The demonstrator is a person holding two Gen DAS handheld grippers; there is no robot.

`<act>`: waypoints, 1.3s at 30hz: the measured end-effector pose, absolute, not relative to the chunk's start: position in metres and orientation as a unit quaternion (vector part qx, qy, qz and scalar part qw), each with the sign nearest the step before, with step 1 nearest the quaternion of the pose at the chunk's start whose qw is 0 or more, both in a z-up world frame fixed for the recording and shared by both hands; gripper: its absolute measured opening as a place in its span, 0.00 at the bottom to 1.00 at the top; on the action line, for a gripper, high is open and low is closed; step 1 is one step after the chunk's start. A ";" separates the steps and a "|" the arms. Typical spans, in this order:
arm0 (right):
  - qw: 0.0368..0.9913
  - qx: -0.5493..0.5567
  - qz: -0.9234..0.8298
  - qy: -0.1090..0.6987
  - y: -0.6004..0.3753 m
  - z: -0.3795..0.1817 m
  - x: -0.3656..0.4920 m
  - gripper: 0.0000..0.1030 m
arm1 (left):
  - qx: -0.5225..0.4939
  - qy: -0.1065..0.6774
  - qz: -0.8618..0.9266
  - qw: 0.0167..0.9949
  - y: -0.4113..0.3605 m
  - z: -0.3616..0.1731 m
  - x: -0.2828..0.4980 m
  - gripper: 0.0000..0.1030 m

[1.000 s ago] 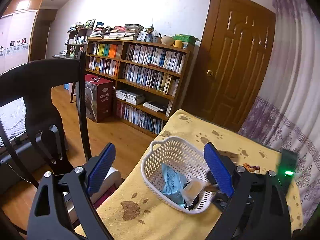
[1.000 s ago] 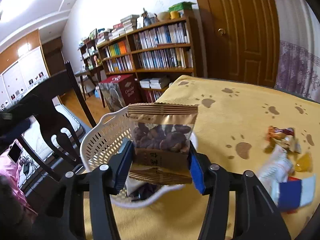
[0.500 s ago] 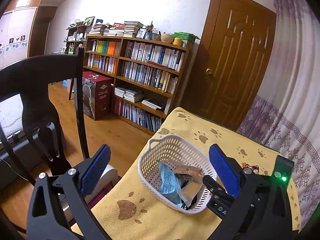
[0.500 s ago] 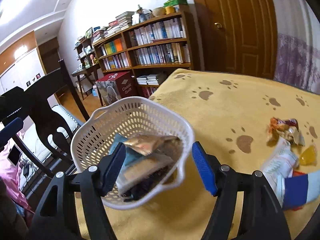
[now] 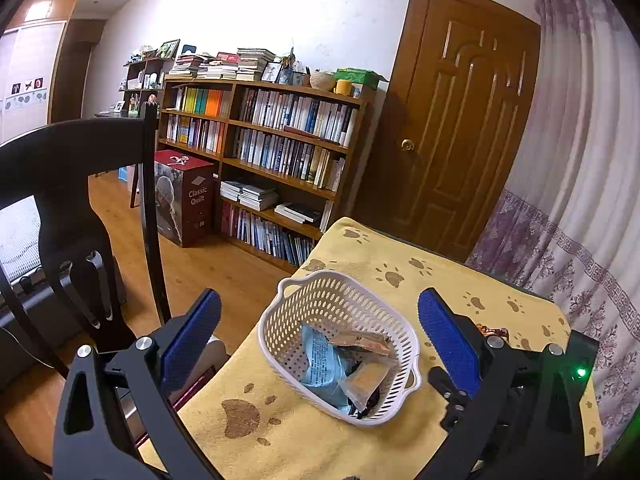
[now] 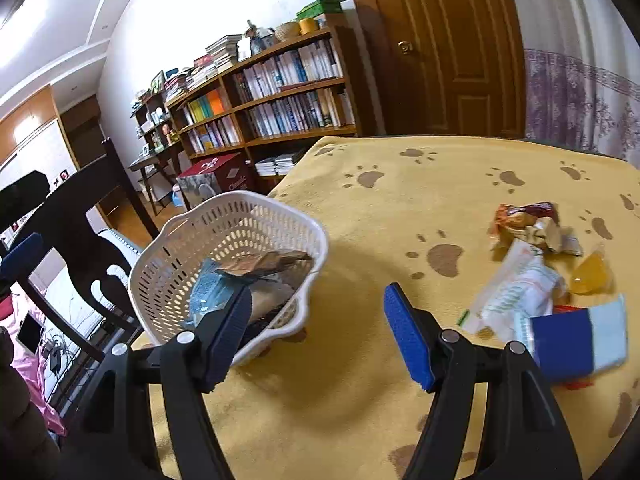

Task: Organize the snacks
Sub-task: 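Lower the brown nut bag into the basket and open the right tool, then reach the right tool to the blue box and grasp it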

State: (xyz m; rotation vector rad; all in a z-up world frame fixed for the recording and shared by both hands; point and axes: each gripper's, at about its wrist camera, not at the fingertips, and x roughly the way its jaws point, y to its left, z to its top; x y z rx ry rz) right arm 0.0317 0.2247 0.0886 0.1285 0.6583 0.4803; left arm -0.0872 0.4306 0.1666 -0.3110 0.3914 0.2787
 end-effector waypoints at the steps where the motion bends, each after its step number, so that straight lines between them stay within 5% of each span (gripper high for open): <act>1: 0.919 0.061 0.227 0.318 0.221 0.089 0.031 0.67 | -0.154 0.194 0.136 0.959 0.430 0.166 -0.087 0.97; 21: 0.932 0.132 0.067 0.330 0.059 0.064 0.071 0.67 | -0.108 0.216 0.100 0.965 0.387 0.158 -0.071 0.97; 39: 0.883 0.085 0.202 0.416 0.055 0.030 0.029 0.67 | -0.071 0.250 0.066 0.963 0.352 0.136 -0.051 0.97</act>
